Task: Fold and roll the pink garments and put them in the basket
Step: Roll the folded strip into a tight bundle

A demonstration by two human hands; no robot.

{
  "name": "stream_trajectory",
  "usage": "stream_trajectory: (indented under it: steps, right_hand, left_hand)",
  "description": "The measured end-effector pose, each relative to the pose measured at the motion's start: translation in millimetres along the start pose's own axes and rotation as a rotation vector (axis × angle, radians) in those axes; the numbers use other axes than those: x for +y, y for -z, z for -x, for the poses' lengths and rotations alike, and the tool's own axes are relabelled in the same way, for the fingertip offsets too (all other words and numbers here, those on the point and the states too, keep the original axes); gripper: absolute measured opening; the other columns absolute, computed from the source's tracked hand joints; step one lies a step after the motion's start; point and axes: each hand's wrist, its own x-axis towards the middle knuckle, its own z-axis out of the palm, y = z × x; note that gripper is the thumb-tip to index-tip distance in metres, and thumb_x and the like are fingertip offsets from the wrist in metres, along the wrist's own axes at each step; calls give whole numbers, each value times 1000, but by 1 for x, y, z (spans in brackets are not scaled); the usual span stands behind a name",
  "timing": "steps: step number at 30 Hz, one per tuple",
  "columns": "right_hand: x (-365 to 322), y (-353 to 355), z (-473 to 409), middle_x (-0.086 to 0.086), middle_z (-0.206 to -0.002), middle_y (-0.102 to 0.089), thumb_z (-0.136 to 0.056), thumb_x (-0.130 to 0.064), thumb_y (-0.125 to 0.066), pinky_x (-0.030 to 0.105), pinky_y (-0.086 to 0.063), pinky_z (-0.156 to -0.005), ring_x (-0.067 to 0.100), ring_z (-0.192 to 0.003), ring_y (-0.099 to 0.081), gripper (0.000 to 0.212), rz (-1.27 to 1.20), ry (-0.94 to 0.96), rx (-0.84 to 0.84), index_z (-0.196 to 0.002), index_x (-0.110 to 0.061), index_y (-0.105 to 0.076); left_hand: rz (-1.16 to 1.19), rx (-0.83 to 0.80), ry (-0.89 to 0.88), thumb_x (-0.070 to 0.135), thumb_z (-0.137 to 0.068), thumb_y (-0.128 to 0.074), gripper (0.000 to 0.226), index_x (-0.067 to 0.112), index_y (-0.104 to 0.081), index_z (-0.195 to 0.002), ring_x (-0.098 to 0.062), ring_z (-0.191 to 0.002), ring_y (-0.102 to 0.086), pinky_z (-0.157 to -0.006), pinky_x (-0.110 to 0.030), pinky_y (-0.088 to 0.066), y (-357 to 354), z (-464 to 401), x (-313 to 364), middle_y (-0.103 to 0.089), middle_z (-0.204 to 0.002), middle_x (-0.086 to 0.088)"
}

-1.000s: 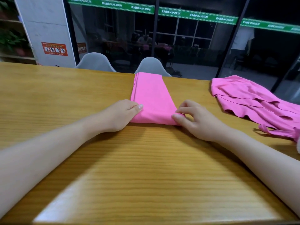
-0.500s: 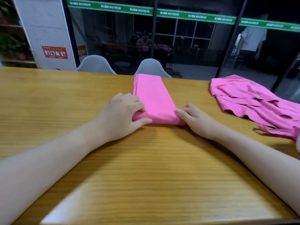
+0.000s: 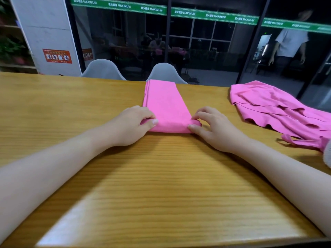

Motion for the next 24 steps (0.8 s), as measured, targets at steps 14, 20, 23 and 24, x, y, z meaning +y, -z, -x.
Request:
stream_trajectory:
  steps: [14, 20, 23, 24]
  right_hand:
    - [-9, 11, 3, -8, -105, -55, -93, -67, -31, 41, -39, -102, 10, -101, -51, 63, -164, -86, -224, -88, -16, -67]
    - [-11, 9, 10, -11, -107, -52, -103, -60, -31, 36, -30, -105, 4, -103, -43, 43, -44, -51, -168, -96, -30, -61]
    - [-13, 10, 14, -12, -114, -52, -102, -60, -35, 36, -31, -103, 9, -111, -48, 32, 52, 98, 6, -110, -37, -57]
    - [-15, 11, 15, -12, -115, -52, -102, -56, -38, 35, -31, -103, 10, -110, -49, 30, 68, 141, 56, -109, -35, -58]
  left_hand:
    - [292, 24, 15, 41, -99, -61, 15, 27, -63, -92, -10, -72, -50, -67, -23, -41, 10, 23, 13, -59, -77, 8]
    - [311, 27, -17, 29, -89, -76, 6, 28, -73, -95, -8, -80, -52, -72, -19, -42, 22, 30, 8, -64, -86, 23]
    - [336, 19, -3, 23, -96, -69, 5, 27, -73, -96, -5, -76, -49, -69, -15, -40, 17, 27, 7, -63, -83, 28]
    - [333, 14, 3, 23, -97, -67, 7, 27, -72, -96, -4, -75, -49, -68, -14, -40, 16, 26, 7, -63, -82, 28]
